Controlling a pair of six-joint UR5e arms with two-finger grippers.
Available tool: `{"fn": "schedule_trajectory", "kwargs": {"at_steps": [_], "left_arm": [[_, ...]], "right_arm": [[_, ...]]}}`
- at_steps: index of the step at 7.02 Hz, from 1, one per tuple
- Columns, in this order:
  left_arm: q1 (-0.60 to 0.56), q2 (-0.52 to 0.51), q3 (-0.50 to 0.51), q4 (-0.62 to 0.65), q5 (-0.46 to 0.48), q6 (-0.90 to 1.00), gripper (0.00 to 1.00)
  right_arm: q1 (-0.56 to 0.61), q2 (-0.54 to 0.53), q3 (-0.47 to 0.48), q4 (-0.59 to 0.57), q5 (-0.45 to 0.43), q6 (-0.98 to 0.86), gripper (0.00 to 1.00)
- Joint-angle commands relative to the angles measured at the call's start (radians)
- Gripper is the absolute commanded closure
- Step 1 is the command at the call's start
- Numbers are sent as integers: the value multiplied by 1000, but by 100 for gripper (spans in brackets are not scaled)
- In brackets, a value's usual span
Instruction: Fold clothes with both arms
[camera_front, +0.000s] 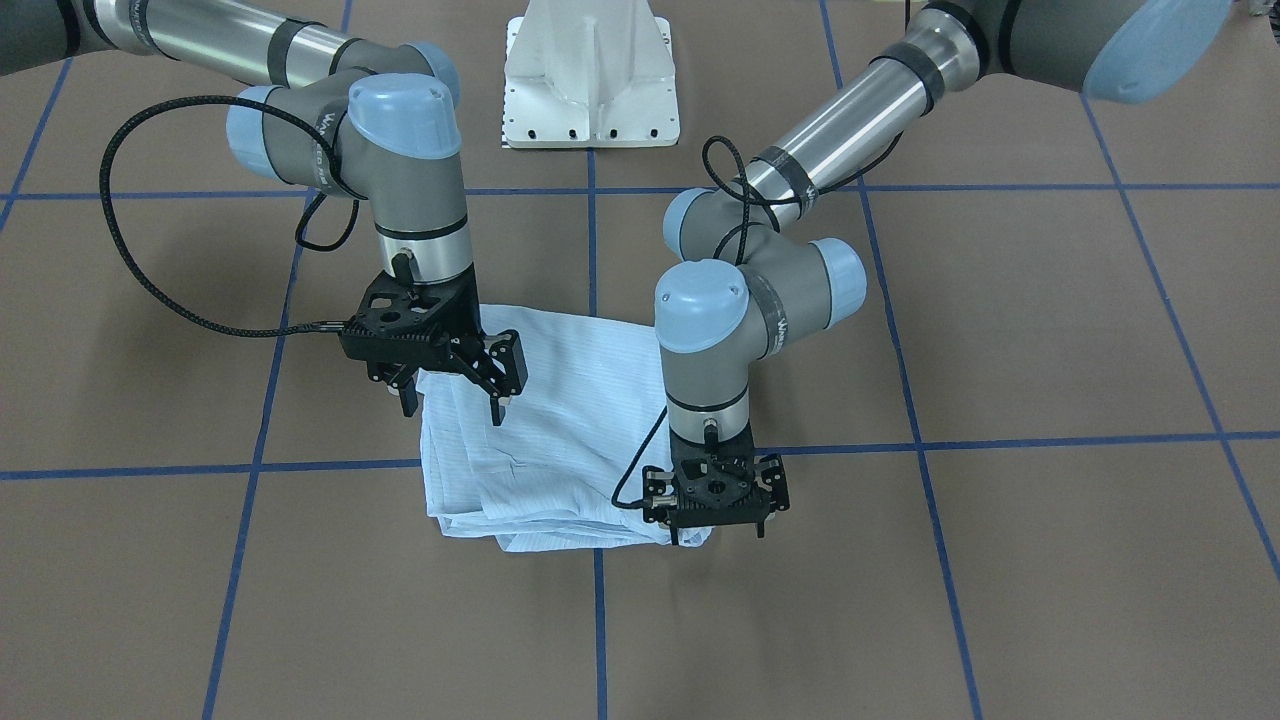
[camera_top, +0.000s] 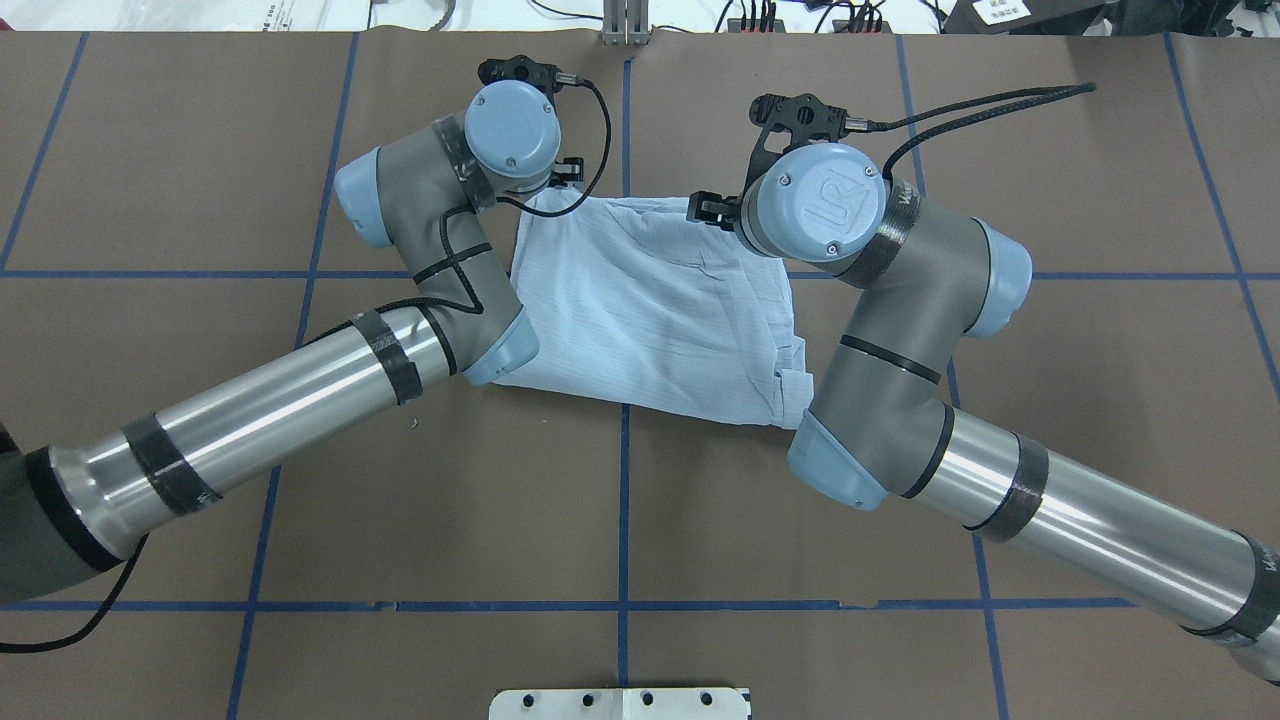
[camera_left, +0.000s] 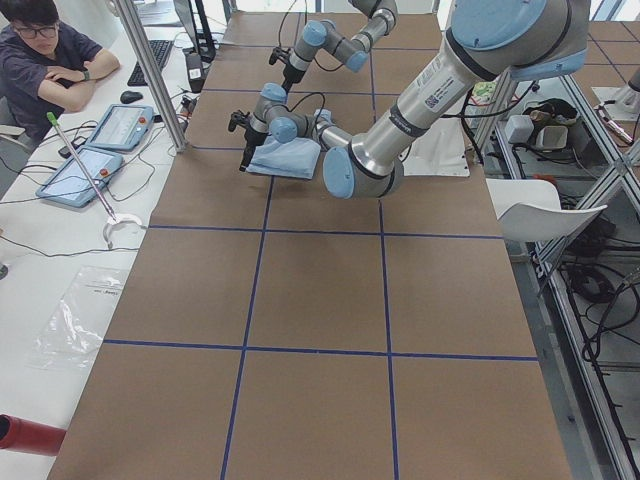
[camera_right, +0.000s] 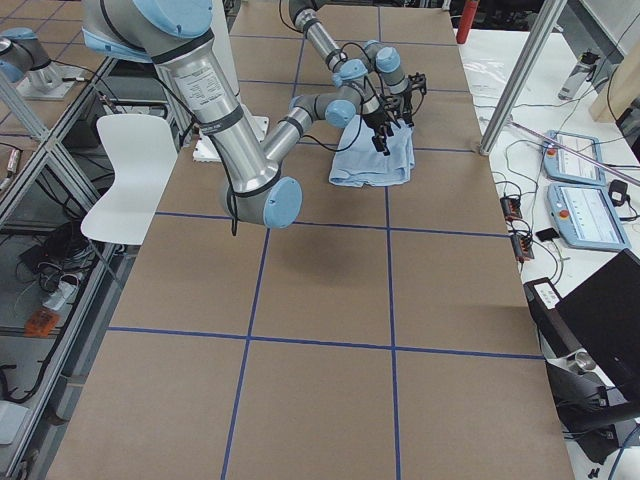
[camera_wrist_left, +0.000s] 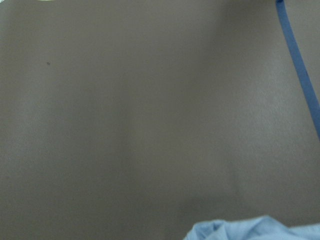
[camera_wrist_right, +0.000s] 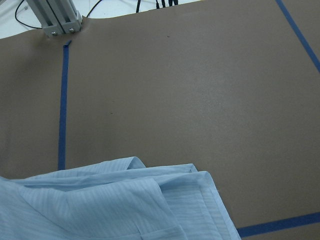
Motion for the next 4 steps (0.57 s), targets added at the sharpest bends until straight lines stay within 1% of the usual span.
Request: {"fn": "schedule_trajectory", "kwargs": {"at_steps": [1, 2, 3, 4], "left_arm": [[-23, -40, 64, -11, 22, -3, 0], [-34, -37, 17, -8, -3, 4, 0], [-39, -15, -75, 31, -86, 46, 0], [-39, 66, -244, 97, -99, 92, 0]], "right_arm": [[-2, -9, -1, 0, 0, 5, 0], [-3, -7, 4, 2, 3, 0, 0], [-1, -12, 19, -2, 6, -3, 0], [-7, -41, 63, -15, 12, -3, 0]]}}
